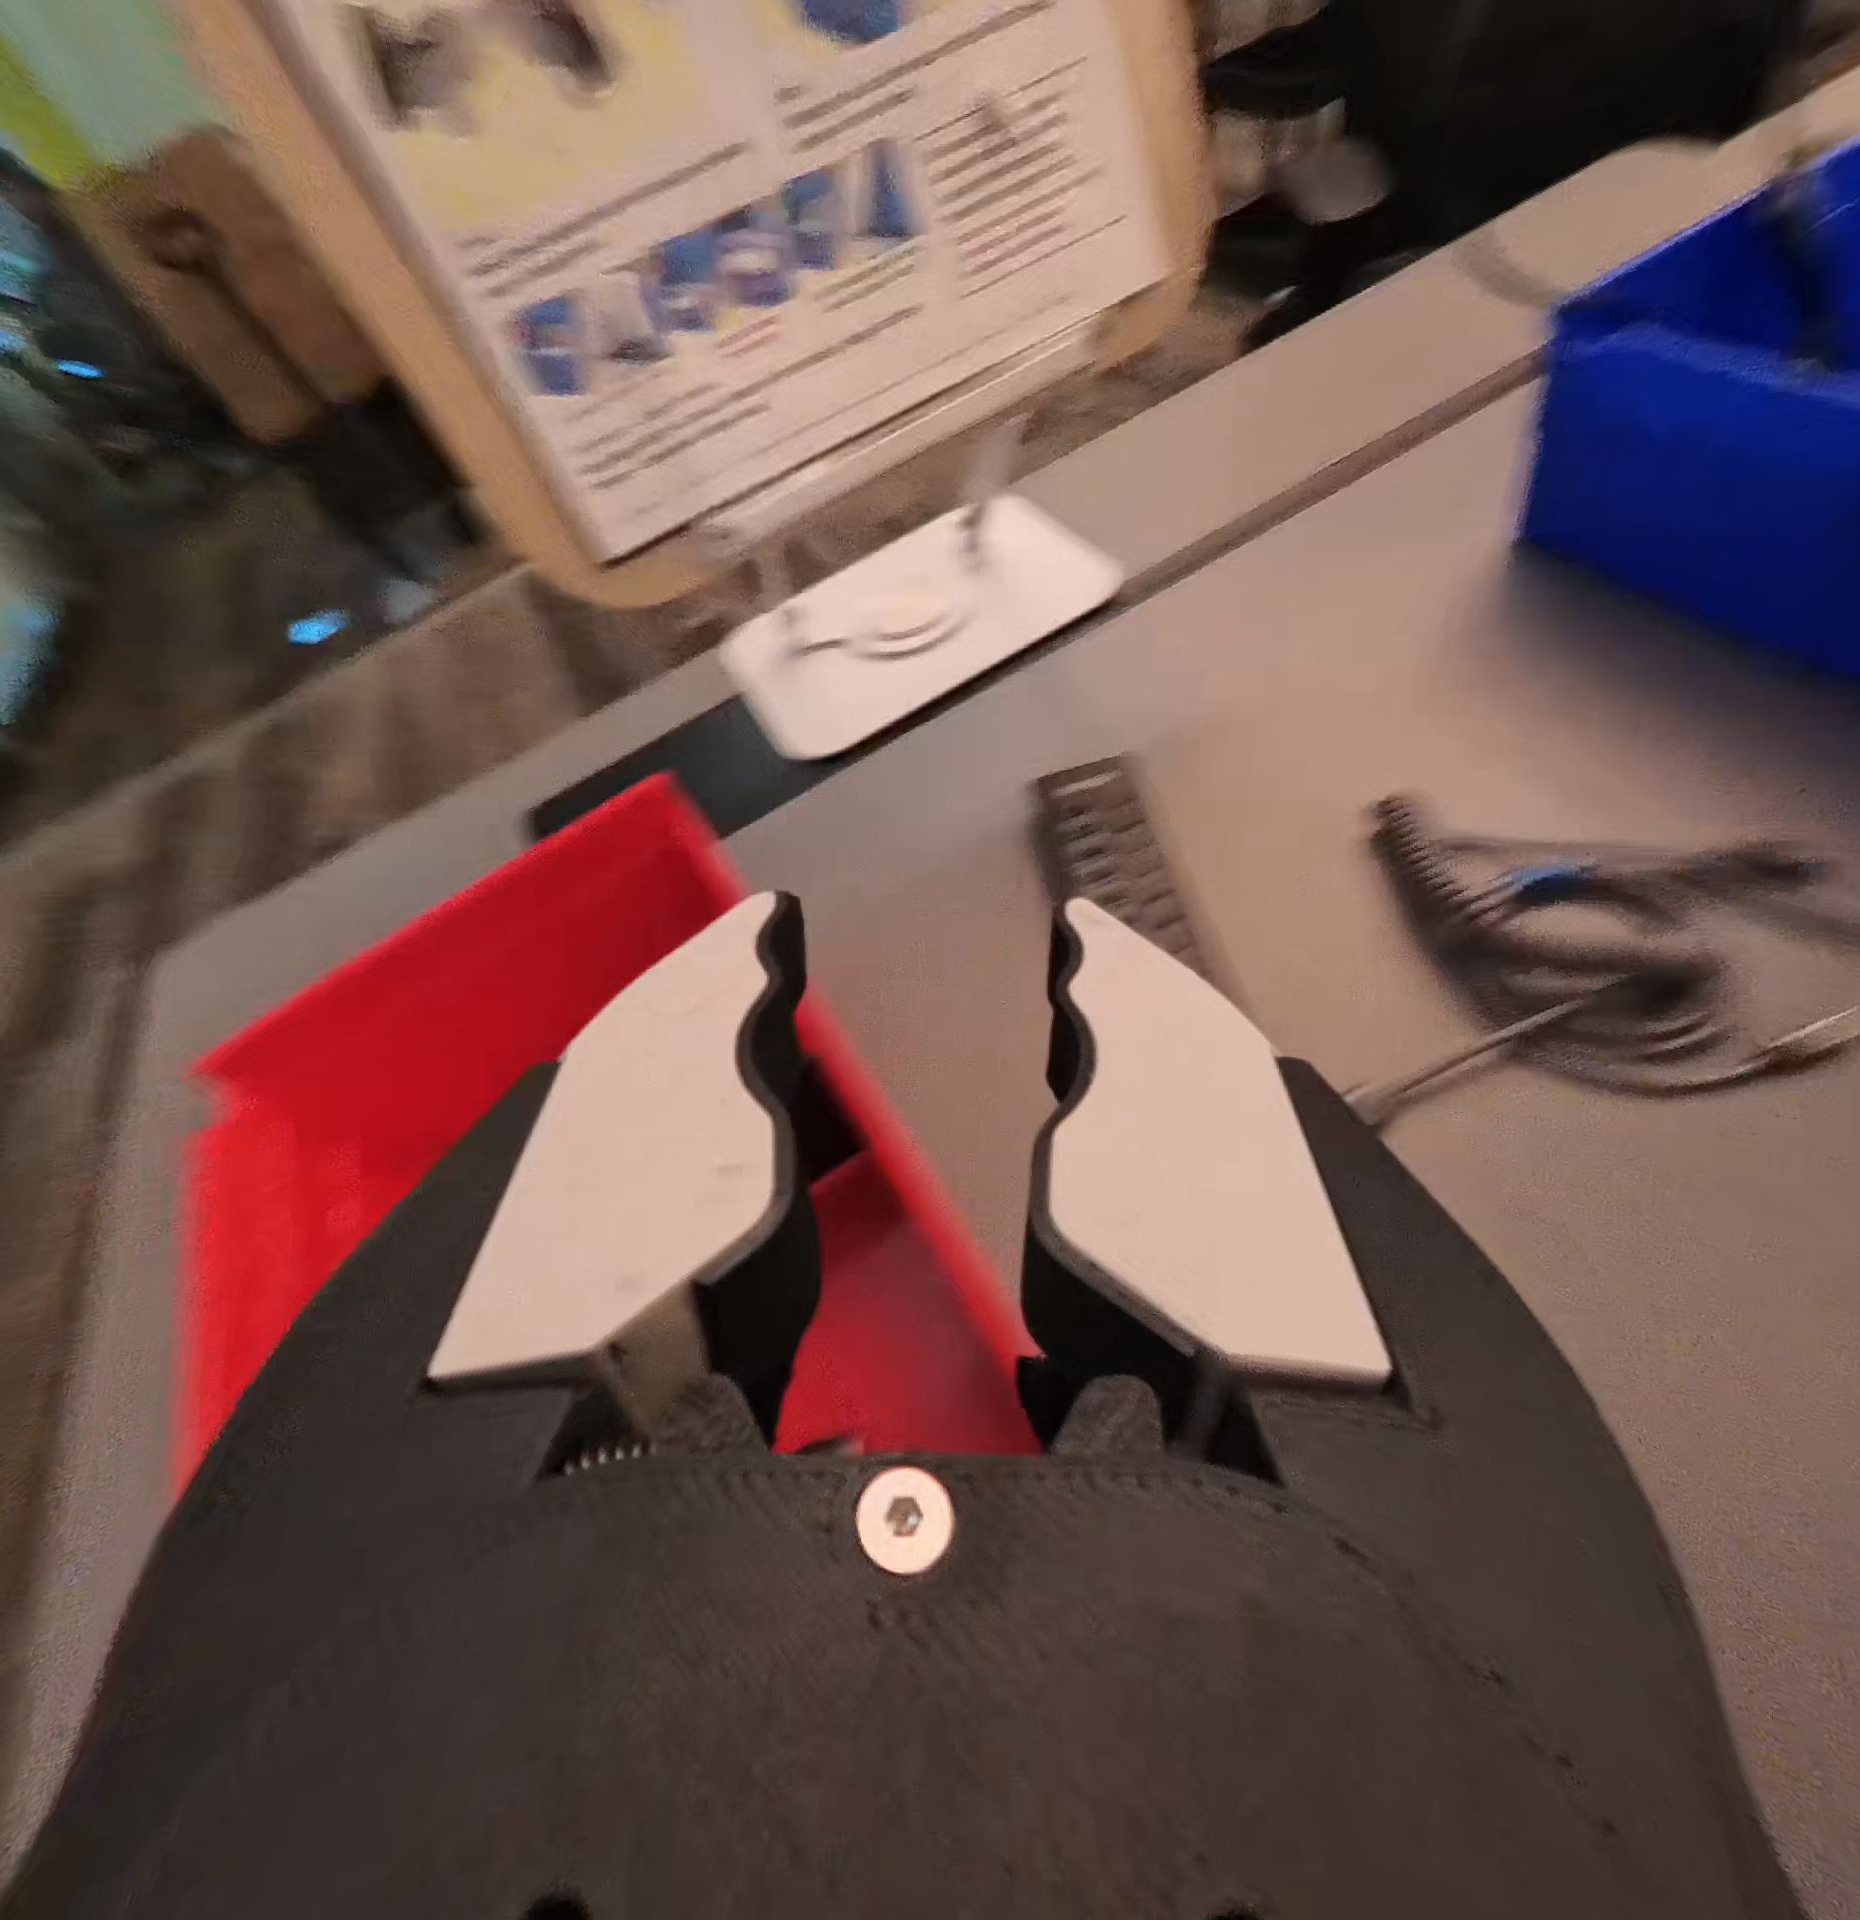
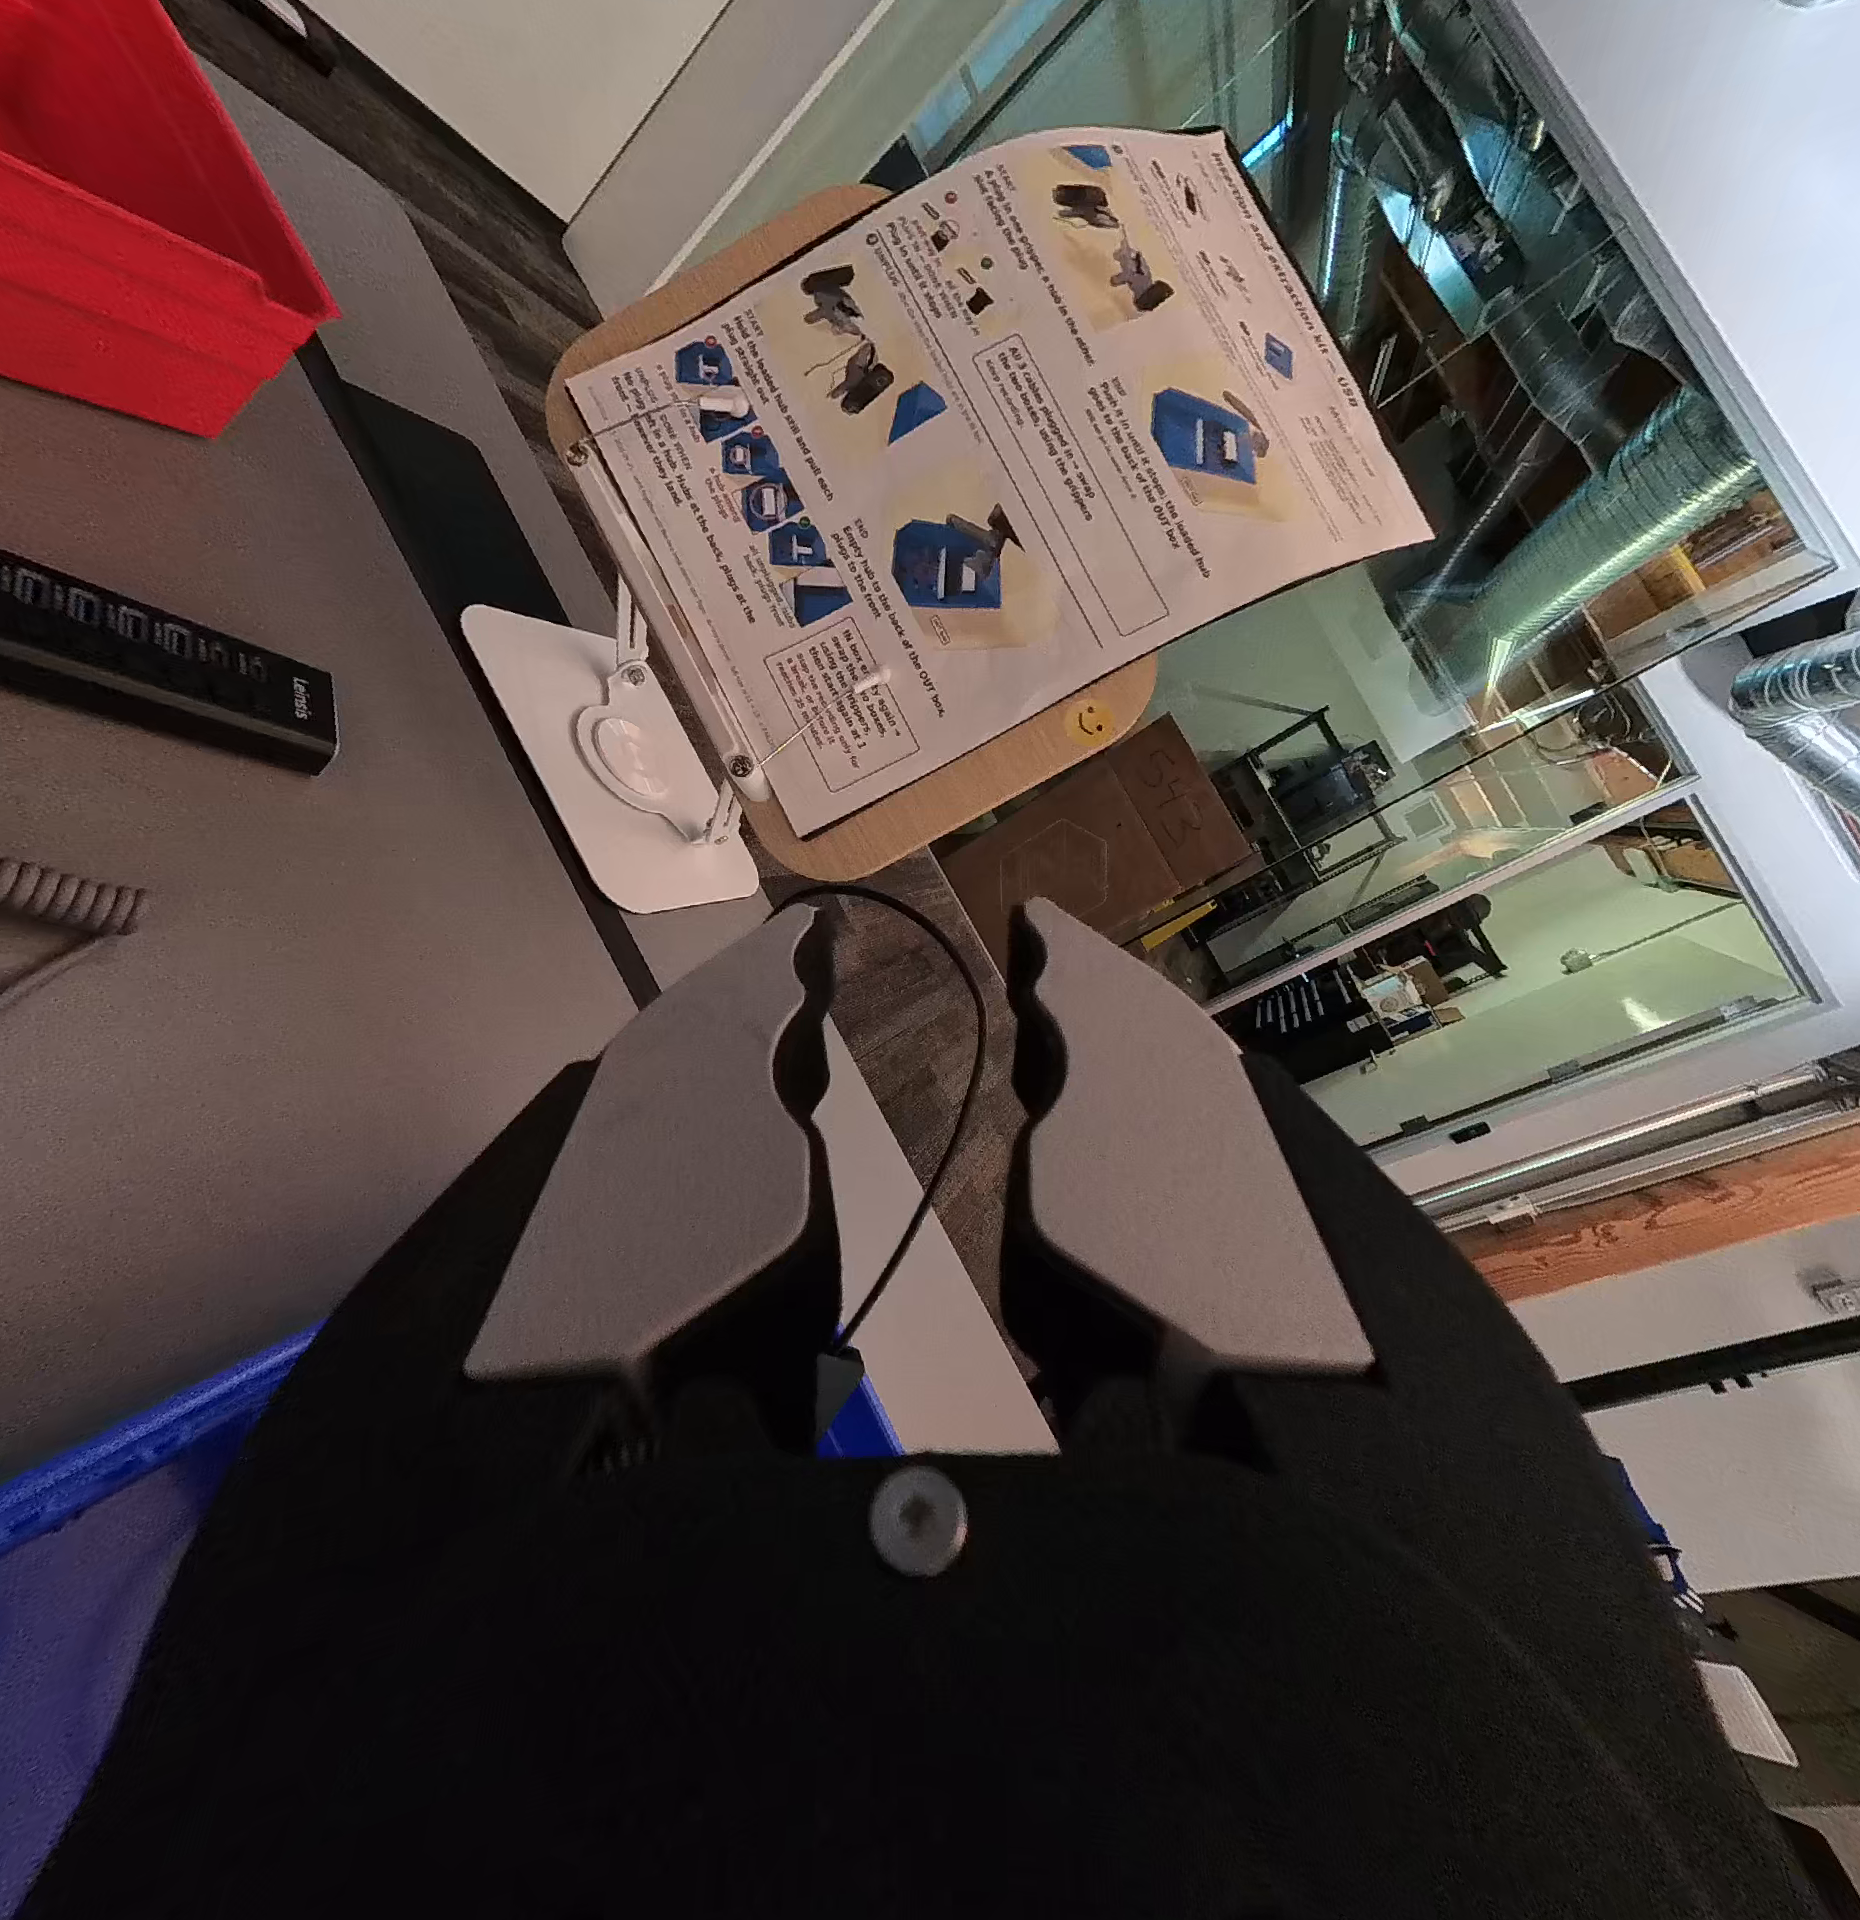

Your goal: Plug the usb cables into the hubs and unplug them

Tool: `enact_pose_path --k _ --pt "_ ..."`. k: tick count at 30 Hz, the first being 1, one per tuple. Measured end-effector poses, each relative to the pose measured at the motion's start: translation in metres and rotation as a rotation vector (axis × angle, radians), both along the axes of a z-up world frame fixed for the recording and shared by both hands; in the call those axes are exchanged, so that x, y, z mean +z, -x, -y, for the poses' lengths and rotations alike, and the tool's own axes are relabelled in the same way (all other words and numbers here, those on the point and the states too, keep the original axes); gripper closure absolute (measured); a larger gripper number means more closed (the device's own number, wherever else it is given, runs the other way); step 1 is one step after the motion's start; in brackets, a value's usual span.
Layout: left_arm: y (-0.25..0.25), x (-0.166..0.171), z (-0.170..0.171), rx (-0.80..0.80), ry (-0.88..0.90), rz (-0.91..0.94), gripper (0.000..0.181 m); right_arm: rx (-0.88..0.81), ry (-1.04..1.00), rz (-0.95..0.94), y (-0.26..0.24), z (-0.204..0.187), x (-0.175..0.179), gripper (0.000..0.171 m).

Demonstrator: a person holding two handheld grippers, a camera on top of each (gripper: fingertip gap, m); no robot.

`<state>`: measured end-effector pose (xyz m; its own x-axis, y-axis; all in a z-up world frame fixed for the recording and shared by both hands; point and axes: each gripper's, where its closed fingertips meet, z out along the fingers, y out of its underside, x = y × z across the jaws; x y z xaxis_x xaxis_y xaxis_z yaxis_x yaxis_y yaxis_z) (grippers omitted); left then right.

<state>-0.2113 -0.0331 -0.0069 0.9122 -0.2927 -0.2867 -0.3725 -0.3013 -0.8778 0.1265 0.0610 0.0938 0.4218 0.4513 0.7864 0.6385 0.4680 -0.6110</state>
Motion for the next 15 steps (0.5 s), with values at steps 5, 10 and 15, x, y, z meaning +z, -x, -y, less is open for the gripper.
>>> enact_pose_path --k 5,10,15 --pt "0.112 -0.054 0.022 -0.020 0.252 -0.393 0.119 0.006 0.004 0.007 0.004 -0.001 -0.002 0.138" --pt "0.172 -0.116 0.048 -0.165 0.605 -0.826 0.122 -0.003 0.008 0.039 0.008 -0.002 -0.007 0.138" --pt "0.189 -0.147 0.051 -0.291 0.738 -1.020 0.128 -0.002 0.010 0.056 0.012 -0.003 -0.010 0.138"
